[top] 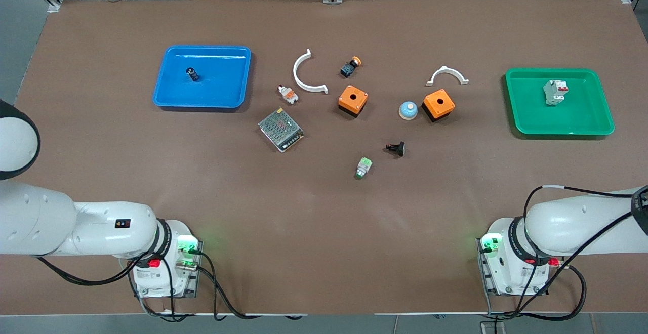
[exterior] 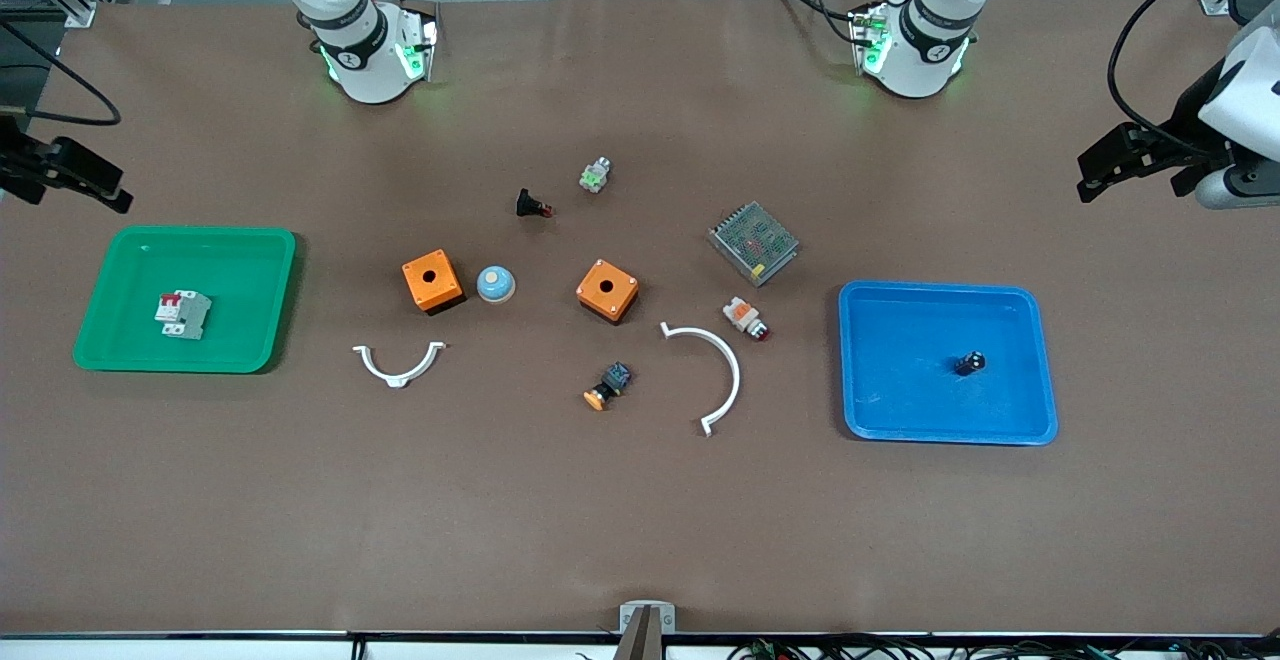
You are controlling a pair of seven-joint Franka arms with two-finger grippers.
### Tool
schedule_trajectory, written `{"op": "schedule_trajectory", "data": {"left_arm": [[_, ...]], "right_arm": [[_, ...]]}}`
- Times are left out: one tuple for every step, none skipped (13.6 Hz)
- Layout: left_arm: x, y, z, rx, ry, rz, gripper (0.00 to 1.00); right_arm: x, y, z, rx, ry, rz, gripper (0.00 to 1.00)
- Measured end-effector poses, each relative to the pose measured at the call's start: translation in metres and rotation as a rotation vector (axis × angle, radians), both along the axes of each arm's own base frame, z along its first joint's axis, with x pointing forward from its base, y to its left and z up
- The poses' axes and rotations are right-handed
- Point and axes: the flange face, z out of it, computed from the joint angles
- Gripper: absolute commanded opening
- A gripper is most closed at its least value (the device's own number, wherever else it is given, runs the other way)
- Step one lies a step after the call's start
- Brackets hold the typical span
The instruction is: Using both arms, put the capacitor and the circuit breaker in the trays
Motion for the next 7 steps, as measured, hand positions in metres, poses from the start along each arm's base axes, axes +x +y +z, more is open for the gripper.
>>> {"op": "schedule_trajectory", "data": {"left_arm": [[0.0,-0.001,0.0,0.0,0.001,-0.002,1.0],[0.0,-0.002,0.001,0.0,0.0,-0.004,1.0],[-0.001,-0.003,0.001,0.0,-0.001,-0.006,1.0],[-0.001,-0.004,0.002,0.0,-0.001,-0.007,1.0],[-0.001,-0.004,0.002,0.0,0.0,-0.008,1.0],[-0.001,-0.004,0.002,0.0,0.0,-0.008,1.0],[-0.001,-0.004,0.002,0.0,0.0,-0.009,1.0]], "right_arm": [[0.0,0.0,0.005,-0.001,-0.011,0.0,1.0],[0.001,0.0,0.006,-0.001,-0.014,0.001,1.0],[0.002,0.001,0.006,-0.001,-0.012,0.001,1.0],[0.003,0.001,0.004,-0.001,-0.01,0.002,1.0],[0.005,0.001,0.002,-0.002,-0.007,0.002,1.0],[0.007,0.001,0.0,-0.002,-0.007,0.002,1.0],[0.011,0.0,-0.002,-0.003,-0.011,0.001,1.0]]}}
